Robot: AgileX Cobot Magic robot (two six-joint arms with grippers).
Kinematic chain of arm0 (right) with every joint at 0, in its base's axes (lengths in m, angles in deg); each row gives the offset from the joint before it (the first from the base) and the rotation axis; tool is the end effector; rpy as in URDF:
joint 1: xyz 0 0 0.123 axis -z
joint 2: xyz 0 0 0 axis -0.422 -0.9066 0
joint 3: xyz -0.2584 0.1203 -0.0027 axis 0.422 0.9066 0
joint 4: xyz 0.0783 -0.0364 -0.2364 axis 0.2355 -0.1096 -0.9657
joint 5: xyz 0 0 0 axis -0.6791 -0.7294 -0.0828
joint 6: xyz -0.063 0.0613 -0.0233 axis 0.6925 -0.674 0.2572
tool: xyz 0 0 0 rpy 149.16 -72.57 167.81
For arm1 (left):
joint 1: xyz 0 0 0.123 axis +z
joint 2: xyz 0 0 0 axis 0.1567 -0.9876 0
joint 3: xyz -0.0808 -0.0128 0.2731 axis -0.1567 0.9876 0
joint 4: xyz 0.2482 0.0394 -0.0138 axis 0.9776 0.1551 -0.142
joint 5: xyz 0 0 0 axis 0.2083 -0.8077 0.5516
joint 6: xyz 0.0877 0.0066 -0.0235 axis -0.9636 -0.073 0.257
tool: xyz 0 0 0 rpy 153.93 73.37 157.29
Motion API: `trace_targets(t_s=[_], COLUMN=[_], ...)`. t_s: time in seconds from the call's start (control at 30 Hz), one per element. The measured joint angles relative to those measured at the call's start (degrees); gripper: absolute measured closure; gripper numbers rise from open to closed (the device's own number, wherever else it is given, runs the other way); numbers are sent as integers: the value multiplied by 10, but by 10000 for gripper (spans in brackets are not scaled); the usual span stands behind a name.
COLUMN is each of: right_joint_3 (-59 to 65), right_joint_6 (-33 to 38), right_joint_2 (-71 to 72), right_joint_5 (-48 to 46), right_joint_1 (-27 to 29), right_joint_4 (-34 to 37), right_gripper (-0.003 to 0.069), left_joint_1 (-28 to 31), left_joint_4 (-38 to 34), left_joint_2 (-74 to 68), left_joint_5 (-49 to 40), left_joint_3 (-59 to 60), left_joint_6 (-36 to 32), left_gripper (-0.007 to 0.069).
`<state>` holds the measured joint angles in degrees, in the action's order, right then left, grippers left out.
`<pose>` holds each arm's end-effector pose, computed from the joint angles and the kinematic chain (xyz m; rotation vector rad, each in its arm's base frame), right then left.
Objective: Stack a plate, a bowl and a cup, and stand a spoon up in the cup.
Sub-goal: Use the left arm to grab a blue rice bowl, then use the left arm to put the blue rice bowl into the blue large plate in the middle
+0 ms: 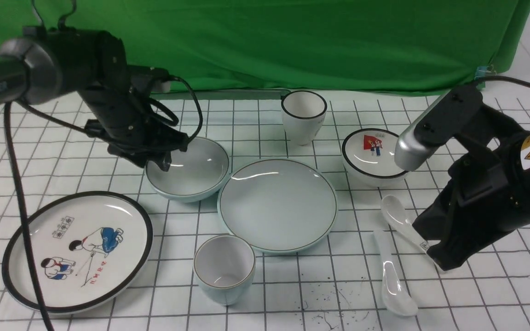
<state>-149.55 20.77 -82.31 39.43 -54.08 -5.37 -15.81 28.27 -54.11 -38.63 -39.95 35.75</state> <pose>0.2189 0.1402 0.3183 -1.0560 2.3430 0.3099 0.4422 -0.0591 0.1897 0.2476 2.7639 -0.1169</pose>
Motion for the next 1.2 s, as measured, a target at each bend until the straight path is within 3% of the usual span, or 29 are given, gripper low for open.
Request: trace_targets(t_s=[0.13,0.23,0.47,0.73,0.93,1.2], right_joint_3=[0,0,0,0,0,0], right_joint_6=[0,0,0,-9,-12,-12], right_joint_2=[0,0,4,86,122,123], right_joint_5=[13,18,7,-7,-7,-7], right_joint_1=[0,0,0,0,0,0], right_joint_4=[0,0,-4,-36,-46,-60], right_gripper=[650,650,650,648,648,648], left_joint_1=[0,0,-1,-56,-114,-122], left_joint_4=[5,4,4,-186,-191,-190], left_joint_2=[-5,-1,44,109,52,-10], left_joint_5=[16,15,-40,-101,-86,-48], left_joint_3=[-1,-13,-70,-84,-70,-67], left_joint_6=[0,2,-17,-126,-140,-140], left_gripper=[571,626,636,636,636,635])
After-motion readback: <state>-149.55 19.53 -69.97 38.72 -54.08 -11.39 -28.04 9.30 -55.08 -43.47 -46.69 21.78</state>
